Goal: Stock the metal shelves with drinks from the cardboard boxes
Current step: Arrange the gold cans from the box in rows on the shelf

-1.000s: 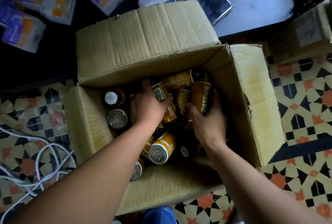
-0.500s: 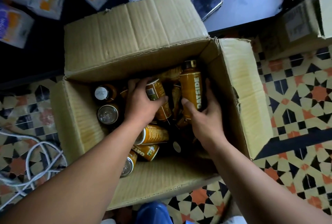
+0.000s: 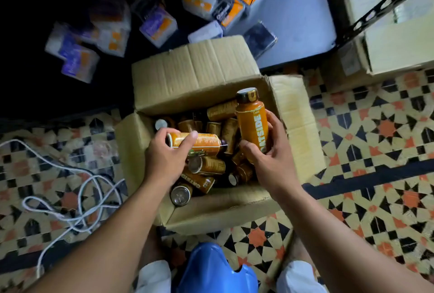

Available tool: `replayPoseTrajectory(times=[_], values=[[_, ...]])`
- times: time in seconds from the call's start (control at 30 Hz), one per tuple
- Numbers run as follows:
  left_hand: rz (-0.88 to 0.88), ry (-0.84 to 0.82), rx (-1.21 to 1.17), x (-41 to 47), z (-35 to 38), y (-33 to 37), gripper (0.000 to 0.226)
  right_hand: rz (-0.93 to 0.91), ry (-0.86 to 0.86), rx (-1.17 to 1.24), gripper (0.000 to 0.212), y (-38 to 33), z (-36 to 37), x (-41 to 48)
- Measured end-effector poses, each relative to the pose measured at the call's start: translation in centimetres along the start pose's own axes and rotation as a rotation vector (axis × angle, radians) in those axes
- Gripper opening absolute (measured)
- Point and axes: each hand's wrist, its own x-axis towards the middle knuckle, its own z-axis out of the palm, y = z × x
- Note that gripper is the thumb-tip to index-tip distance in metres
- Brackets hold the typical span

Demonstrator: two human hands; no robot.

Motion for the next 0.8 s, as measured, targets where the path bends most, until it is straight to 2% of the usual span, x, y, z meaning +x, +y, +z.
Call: replayPoseTrajectory(times=[0.1,0.2,0.33,0.43,0.53,0.63,0.8], values=[[-0.110,-0.028,-0.242,-2.6,-2.5,2.8,0.036,-0.019,0.019,0.047,0.071,-3.5,-0.6,-1.2],[-0.171,-0.078,-0.432,-4.7,-4.1,5.5,0.053,-0.036,0.021,0.057,0.070,-6.7,-0.9,-1.7],[-0.084,-0.199,-0.629,-6.8,-5.4,9.9,0.071,-0.101,0.019,0.047,0.071,-10.7,-1.1,-2.2],[0.080,-0.335,-0.586,-8.5,-6.2,13.3,0.094,-0.156,0.018,0.094,0.068,-14.4,-1.3,-3.0],[0.236,-0.370,-0.479,-10.1,-7.6,16.8,0.094,-0.227,0.012,0.134,0.065,-18.5,-2.1,-4.3],[0.324,-0.389,-0.406,-12.1,-10.0,19.9,0.093,-0.278,0.001,0.127,0.065,-22.4,-3.2,-6.2],[0.373,-0.427,-0.289,-17.1,-15.1,25.3,0.103,-0.370,-0.016,0.045,0.067,-29.0,-4.4,-11.1]])
